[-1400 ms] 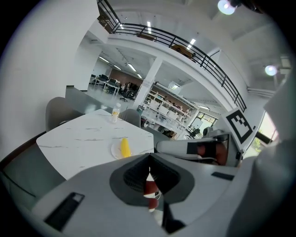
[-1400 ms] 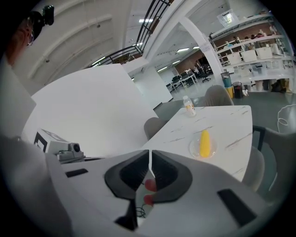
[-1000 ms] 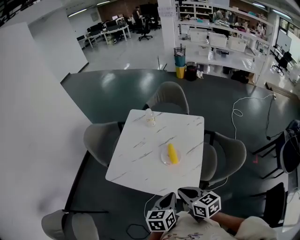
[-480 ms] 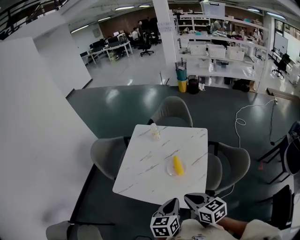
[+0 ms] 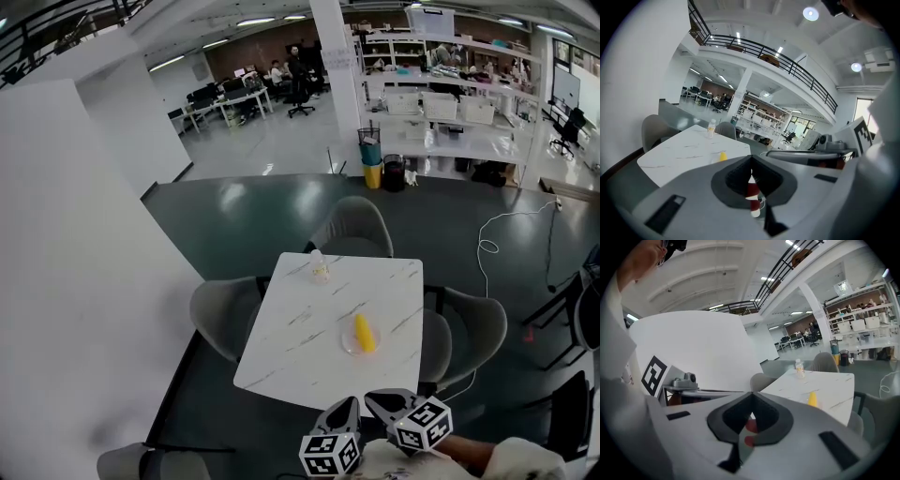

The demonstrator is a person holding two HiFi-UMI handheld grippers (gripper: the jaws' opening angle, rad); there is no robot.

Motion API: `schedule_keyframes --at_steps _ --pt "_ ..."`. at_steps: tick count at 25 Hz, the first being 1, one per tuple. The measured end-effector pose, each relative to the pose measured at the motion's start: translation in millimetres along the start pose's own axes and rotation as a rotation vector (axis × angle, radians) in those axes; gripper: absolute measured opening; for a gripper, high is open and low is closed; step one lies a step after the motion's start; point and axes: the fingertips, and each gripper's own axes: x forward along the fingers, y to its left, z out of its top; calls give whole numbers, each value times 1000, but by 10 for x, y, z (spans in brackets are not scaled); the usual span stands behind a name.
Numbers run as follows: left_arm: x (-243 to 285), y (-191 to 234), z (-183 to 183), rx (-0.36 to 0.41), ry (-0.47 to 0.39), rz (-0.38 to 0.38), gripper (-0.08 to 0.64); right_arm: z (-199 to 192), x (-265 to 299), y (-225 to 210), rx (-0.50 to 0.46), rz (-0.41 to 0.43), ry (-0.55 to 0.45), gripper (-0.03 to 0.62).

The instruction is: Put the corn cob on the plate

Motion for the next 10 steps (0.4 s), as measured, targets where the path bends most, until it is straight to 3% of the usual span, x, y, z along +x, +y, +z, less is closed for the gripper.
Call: schedule_keyframes --at_steps 10 --pt "-102 101 -170 -25 20 6 11 -161 36 110 0 11 11 5"
